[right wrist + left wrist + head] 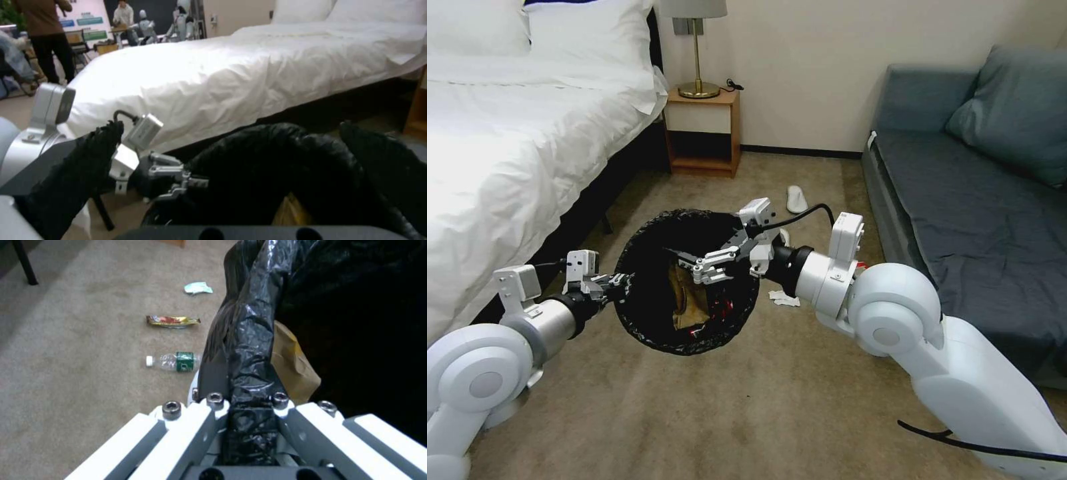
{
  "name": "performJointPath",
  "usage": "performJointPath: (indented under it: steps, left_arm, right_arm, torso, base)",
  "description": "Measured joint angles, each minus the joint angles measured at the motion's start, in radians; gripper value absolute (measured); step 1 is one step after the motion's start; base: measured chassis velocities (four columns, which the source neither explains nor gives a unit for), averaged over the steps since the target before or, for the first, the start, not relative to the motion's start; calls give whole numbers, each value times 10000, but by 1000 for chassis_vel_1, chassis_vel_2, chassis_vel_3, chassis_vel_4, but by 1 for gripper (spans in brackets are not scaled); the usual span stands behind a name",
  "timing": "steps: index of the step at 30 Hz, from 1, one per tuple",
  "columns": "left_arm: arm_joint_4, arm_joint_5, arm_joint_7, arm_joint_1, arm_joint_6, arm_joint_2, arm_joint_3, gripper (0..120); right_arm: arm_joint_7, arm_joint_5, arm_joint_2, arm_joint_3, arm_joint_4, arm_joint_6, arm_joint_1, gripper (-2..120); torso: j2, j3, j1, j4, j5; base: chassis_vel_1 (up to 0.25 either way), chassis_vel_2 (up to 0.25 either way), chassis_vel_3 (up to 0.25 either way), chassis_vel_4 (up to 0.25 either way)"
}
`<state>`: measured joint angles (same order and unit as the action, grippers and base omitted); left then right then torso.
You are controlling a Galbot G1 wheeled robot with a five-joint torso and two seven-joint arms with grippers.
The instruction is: Pick up the trash bin, then pick up the garbage on the floor and place it into the trash bin.
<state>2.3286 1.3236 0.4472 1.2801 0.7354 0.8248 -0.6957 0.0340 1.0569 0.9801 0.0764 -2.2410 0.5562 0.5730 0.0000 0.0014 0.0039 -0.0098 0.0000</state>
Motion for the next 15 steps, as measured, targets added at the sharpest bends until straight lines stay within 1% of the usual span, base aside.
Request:
performJointPath:
  steps: [4,8,9,12,13,14,15]
  left_arm:
    - [13,0,0,22,0,6,-1,3]
    - [-16,-80,1,113,0,73,-1,3]
    - [-46,-134,1,139,0,91,-2,3]
    - [-77,-196,-4,151,0,105,-8,3]
    - [-131,-261,-11,152,0,134,-40,3]
    - [-173,-301,-12,151,0,167,-68,3]
    - [-173,-301,-12,151,0,167,-68,3]
  right_arm:
    - [-4,78,10,-269,-40,-64,-45,114]
    - [23,300,31,-738,-132,-269,-99,108]
    - [81,384,6,-994,-123,-343,-73,105]
    - [99,419,-47,-1238,-102,-382,-18,103]
    - [109,443,-164,-1689,-88,-396,117,101]
    - [110,451,-267,-2101,-101,-417,283,101]
    - [110,451,-267,-2101,-101,-417,283,101]
  torso:
    - [0,0,0,-1,1]
    - [0,0,0,0,0]
    - [0,0,0,1,0]
    - [0,0,0,2,0]
    - [0,0,1,1,1]
    - [0,0,0,1,1]
    - [0,0,0,1,1]
  base:
    - [0,0,0,0]
    - [0,0,0,0]
    - [0,0,0,0]
    - [0,0,0,0]
    - [0,0,0,0]
    - [0,0,0,0]
    - [0,0,0,0]
